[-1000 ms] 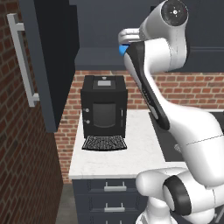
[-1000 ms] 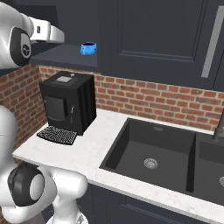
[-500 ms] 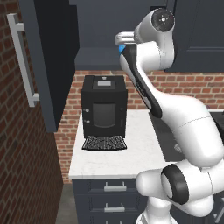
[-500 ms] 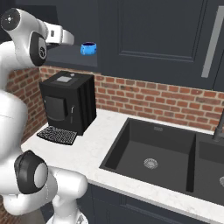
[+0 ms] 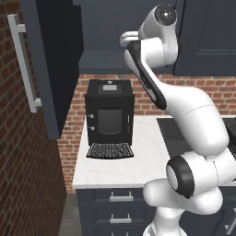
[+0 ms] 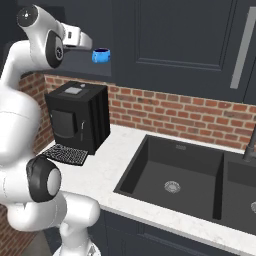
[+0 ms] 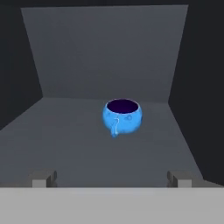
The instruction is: Gather all objects into one cabinet and sort the glasses and bowls to opposite sides.
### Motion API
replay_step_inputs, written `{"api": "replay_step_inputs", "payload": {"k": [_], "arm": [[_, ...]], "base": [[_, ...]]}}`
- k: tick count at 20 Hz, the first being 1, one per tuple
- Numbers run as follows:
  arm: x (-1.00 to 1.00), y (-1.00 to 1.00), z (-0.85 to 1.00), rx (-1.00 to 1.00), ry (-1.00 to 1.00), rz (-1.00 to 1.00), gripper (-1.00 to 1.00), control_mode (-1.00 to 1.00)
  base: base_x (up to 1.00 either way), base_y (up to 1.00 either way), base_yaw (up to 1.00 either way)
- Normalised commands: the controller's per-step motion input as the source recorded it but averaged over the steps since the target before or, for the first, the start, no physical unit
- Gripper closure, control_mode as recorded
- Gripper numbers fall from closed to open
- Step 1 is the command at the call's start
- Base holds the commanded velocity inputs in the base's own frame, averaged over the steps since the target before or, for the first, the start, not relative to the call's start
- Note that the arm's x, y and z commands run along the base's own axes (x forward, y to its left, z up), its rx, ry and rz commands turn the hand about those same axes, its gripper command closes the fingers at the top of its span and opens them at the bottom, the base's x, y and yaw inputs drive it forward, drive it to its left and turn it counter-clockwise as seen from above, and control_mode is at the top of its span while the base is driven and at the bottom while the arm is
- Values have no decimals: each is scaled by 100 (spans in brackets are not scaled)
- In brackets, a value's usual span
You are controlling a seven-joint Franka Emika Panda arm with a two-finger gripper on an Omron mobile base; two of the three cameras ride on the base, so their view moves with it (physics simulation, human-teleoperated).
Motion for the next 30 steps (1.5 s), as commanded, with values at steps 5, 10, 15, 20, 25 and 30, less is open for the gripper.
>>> {"api": "replay_step_inputs", "payload": {"k": [5,10,15,20,25,30], "arm": [[21,0,-4,0,7,-1,-100,-100],[21,-4,-10,0,5,-1,-100,-100],[12,-11,-31,0,1,0,-100,-100],[13,-6,-31,0,0,0,-100,-100],[43,0,-2,3,0,0,-100,-100],[44,-6,-1,2,0,0,-100,-100]], "base": [[0,0,0],[0,0,0],[0,0,0],[0,0,0],[0,0,0],[0,0,0]]}}
